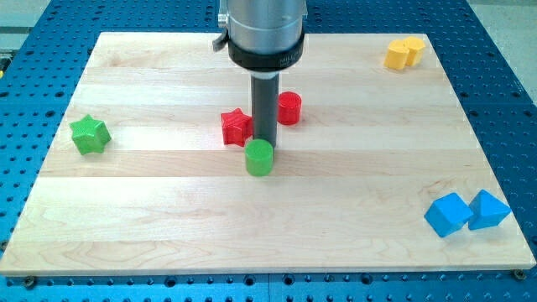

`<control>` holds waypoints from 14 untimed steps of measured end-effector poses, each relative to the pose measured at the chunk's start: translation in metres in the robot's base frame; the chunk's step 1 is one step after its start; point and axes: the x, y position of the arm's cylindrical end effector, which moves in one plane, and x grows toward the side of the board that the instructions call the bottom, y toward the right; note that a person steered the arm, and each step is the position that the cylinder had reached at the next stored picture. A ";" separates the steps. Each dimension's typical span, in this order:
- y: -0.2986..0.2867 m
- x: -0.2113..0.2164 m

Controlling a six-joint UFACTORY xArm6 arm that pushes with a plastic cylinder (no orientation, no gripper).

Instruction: Place the green circle into the green star

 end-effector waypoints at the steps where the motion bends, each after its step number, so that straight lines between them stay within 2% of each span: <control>1: 0.018 0.018; 2: 0.057 0.027; 3: 0.048 0.062; 4: -0.009 0.059; 5: -0.079 0.031; 6: -0.111 0.025; 7: -0.101 0.025; 9: -0.043 0.023; 10: -0.049 -0.002; 11: -0.092 -0.013; 14: -0.144 -0.020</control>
